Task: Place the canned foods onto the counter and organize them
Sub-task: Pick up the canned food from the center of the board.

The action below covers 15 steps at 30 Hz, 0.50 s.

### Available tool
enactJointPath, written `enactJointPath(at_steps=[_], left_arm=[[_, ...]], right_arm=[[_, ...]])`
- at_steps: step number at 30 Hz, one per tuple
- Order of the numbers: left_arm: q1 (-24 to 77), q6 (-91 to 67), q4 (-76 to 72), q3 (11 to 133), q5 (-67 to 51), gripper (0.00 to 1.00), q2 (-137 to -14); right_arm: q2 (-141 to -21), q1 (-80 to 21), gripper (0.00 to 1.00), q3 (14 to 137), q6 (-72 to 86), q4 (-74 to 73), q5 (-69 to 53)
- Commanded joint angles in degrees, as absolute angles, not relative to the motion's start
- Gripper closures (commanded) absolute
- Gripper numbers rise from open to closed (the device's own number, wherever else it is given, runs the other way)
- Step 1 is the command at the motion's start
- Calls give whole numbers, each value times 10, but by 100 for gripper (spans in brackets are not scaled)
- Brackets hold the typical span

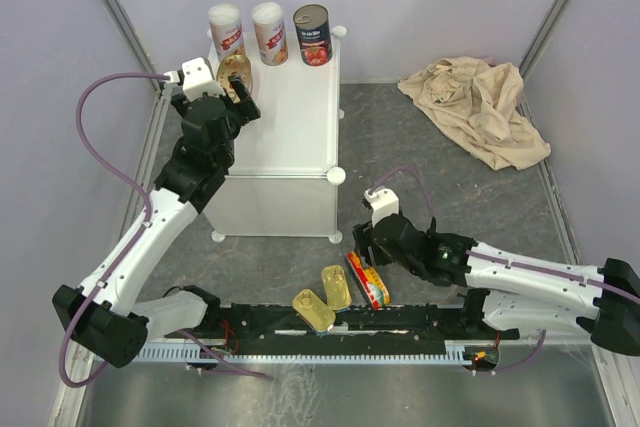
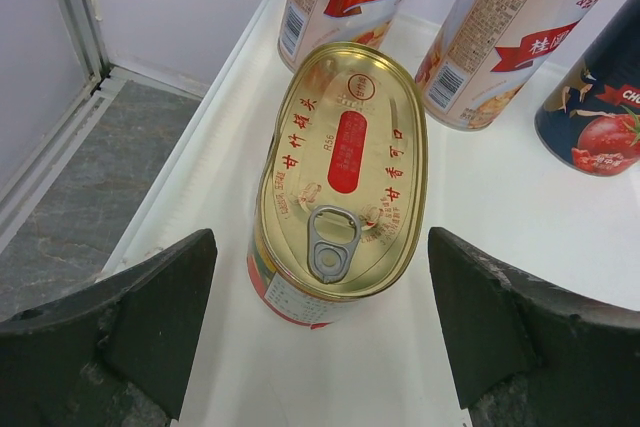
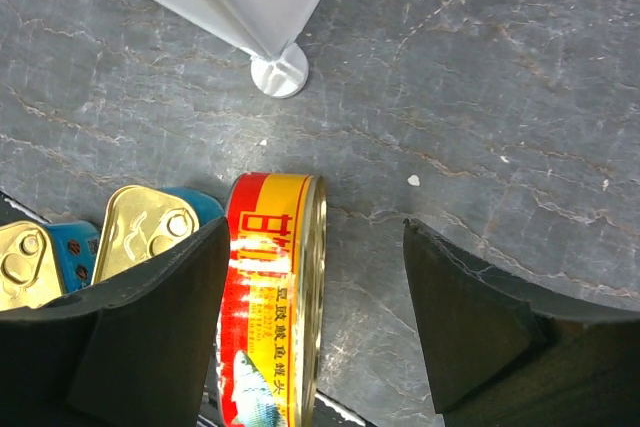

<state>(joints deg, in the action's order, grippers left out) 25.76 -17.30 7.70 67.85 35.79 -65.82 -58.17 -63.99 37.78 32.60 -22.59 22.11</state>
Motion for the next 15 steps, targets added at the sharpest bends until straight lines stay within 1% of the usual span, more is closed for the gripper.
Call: enactJointPath(at_steps=[1, 15], left_arm=[[261, -196, 78, 699, 351, 8, -642], [266, -203, 78, 695, 346, 8, -632]], right_arm=[[-589, -673, 22, 386, 351, -208, 281], [-617, -768, 22, 355, 421, -215, 323]])
